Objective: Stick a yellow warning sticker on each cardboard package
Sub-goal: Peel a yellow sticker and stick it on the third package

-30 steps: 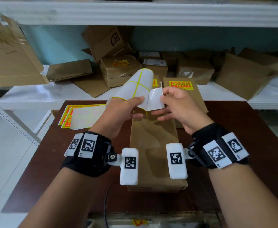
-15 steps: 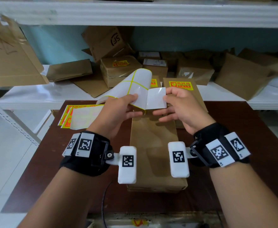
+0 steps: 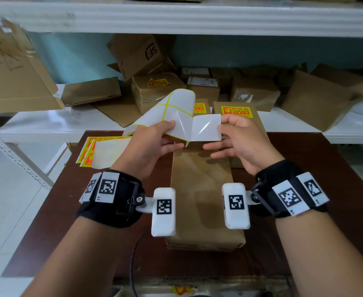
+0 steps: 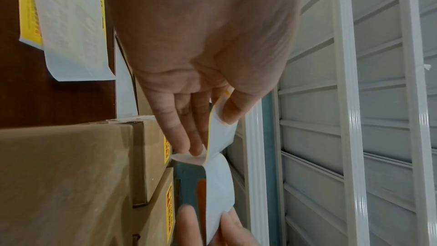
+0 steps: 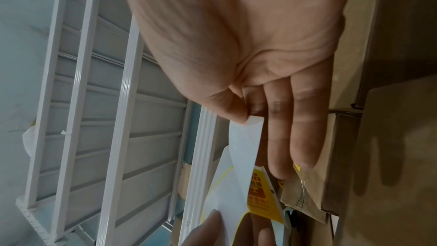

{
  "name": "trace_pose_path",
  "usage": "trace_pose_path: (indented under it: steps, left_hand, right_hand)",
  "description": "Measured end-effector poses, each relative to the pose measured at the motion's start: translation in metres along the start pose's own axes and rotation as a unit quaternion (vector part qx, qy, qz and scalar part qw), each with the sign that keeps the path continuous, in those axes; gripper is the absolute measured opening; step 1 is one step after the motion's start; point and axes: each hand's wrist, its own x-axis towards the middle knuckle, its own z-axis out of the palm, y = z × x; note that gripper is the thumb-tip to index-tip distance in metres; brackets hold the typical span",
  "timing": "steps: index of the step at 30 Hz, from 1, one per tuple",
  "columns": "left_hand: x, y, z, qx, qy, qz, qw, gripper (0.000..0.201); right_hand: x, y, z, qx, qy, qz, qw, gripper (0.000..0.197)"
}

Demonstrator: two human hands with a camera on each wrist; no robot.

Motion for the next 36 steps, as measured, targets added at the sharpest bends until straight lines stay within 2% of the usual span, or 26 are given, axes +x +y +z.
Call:
trace_pose_path:
  steps: [8,14,24,26,29,32,36]
  left_hand:
    - [0.003,0.002,-0.008,-0.009,0.002,0.004,1.0,0.033]
    - [0.006,0.004,-0.015,-0.008,-0.006,0.009,1.0,0.015]
    - [0.019,0.003,-0.036,-0.028,-0.003,0.001,1.0,0.02]
    - [0.023,0.001,-0.041,-0.031,0.01,-0.002,0.999,0.014]
    - [0.029,-0.003,-0.051,-0.036,0.04,-0.017,0.998,0.006]
    - [0.036,-0.008,-0.059,-0.038,0.055,-0.037,0.997,0.012]
    - [0.042,-0.019,-0.065,-0.021,0.069,-0.083,0.994,0.008]
  right_hand:
    - [0.001,0.001,-0.007,0.016,0.007,0.004,1.0,0.023]
    - [0.002,0.003,-0.01,0.031,0.008,0.004,0.999,0.024]
    - [0.002,0.003,-0.014,0.046,0.017,0.003,0.999,0.023]
    - [0.003,0.003,-0.014,0.044,0.017,0.004,0.999,0.024]
    - [0.003,0.003,-0.014,0.043,0.018,0.006,0.999,0.022]
    - [0.003,0.003,-0.015,0.042,0.018,0.008,0.999,0.02]
    - [0.003,0.003,-0.016,0.044,0.016,0.008,0.999,0.019]
